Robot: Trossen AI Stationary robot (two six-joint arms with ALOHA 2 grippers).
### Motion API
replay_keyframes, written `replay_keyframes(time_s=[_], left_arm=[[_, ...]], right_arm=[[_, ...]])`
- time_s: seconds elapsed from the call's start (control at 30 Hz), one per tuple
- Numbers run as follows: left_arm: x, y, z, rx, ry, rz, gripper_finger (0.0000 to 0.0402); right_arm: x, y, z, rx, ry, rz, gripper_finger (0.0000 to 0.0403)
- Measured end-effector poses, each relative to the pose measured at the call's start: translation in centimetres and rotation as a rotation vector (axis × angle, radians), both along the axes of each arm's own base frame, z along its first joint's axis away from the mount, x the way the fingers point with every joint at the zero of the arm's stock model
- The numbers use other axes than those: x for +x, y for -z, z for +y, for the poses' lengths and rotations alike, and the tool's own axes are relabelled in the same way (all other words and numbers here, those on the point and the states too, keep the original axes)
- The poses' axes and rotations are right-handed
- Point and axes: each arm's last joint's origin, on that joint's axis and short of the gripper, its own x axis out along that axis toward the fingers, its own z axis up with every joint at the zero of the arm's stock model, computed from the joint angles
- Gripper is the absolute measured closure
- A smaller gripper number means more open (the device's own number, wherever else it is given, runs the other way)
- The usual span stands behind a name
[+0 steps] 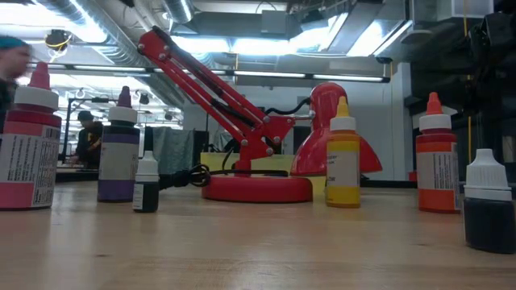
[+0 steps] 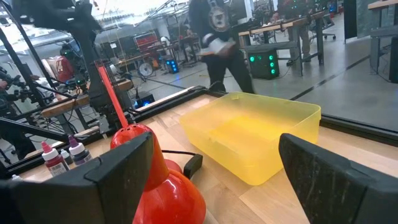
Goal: Pick & Place food coloring
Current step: Put the black food coloring bottle into the yellow bin
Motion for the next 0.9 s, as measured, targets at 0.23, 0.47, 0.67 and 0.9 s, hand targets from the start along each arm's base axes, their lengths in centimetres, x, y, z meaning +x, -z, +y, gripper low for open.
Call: replay_keyframes(time_s=[0.23,0.47,0.67,0.9], left_arm=[[0.0,1.5,-2.7,-0.202,0.006,0.098,0.0043],[1.1,2.8,-5.1,-0.301,-0.014,0.159,0.0043],[2.3,4.3,-7.0,-0.380,-0.055,0.249,0.0043],[3.3,7.0,-8.9,-0.457,-0.143,0.397,0.0043]], right_arm=[[0.0,0.0,0.0,0.000,0.001,0.000,0.0056],[0.0,0.0,0.0,0.000,0.001,0.000,0.0056],[0.0,0.0,0.0,0.000,0.000,0.000,0.0056],[0.0,0.0,0.0,0.000,0.000,0.000,0.0056]])
